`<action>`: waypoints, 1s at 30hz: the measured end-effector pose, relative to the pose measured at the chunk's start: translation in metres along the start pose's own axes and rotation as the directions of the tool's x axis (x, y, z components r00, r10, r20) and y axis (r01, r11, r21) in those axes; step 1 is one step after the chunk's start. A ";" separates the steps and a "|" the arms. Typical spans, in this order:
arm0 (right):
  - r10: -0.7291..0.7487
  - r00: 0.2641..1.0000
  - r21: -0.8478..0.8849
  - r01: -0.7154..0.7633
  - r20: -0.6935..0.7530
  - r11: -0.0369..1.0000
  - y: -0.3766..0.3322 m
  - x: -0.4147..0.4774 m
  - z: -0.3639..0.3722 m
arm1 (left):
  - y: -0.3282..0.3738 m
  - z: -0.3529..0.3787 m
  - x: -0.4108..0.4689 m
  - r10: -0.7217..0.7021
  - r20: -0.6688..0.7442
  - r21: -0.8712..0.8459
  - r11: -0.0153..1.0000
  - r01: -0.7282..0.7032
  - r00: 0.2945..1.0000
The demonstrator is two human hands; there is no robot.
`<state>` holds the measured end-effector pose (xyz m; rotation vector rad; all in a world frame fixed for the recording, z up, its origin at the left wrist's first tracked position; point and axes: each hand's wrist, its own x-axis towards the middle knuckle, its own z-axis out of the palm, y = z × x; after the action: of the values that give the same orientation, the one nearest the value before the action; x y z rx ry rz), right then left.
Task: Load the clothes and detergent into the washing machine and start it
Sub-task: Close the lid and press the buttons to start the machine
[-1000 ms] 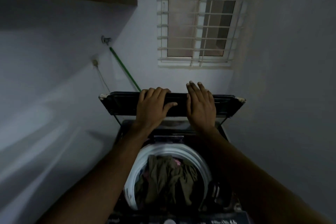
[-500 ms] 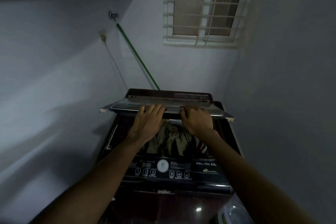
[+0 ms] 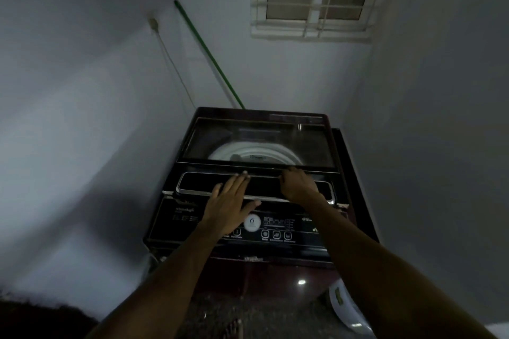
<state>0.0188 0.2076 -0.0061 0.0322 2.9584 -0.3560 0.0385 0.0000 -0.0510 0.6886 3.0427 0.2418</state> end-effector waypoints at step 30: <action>-0.101 0.995 -0.044 0.100 -0.026 0.994 0.045 -0.111 0.075 | -0.039 0.037 -0.085 0.095 0.009 0.130 0.987 -0.095 0.995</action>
<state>0.1417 0.2329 -0.0699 -0.1186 3.0021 -0.3073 0.1002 -0.0653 -0.0956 0.8414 3.0475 0.0432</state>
